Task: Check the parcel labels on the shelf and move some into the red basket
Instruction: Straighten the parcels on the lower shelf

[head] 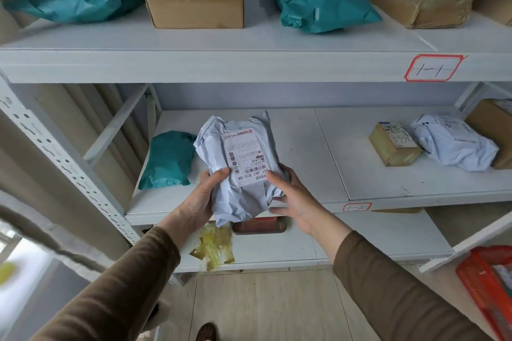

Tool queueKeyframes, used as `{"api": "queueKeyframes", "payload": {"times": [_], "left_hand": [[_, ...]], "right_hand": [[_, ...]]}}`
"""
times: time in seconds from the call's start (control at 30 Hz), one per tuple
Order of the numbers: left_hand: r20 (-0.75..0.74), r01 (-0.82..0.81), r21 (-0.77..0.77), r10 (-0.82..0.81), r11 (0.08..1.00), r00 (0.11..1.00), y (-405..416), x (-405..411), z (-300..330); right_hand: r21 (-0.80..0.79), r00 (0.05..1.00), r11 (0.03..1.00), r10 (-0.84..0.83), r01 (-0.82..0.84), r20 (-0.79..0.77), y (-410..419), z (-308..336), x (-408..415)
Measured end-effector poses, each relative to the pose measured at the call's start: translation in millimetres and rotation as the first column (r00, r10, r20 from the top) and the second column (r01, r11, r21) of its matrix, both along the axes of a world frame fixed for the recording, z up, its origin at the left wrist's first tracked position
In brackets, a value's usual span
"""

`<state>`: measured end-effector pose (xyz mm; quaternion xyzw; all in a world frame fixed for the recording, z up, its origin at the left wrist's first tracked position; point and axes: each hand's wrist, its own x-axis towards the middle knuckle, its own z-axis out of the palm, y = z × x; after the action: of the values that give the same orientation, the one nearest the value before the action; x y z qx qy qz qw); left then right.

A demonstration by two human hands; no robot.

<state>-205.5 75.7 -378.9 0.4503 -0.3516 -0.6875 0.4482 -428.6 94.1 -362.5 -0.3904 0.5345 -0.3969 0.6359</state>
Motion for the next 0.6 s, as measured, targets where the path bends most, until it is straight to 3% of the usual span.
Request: {"api": "queueKeyframes", "payload": {"times": [0.2, 0.4, 0.6], "left_hand": [[0.222, 0.070, 0.085, -0.088, 0.994, 0.971, -30.4, -6.6, -11.5], [0.368, 0.091, 0.090, -0.118, 0.992, 0.922, -60.6, -10.1, -17.9], [0.395, 0.088, 0.116, -0.127, 0.989, 0.910, -103.3, -0.5, -26.5]], "right_hand": [[0.144, 0.977, 0.984, -0.133, 0.109, 0.164, -35.4, -35.1, 9.1], [0.222, 0.939, 0.933, -0.317, 0.284, 0.133, -86.4, -56.0, 33.4], [0.216, 0.886, 0.881, -0.450, 0.420, 0.112, -135.7, -67.0, 52.2]]}}
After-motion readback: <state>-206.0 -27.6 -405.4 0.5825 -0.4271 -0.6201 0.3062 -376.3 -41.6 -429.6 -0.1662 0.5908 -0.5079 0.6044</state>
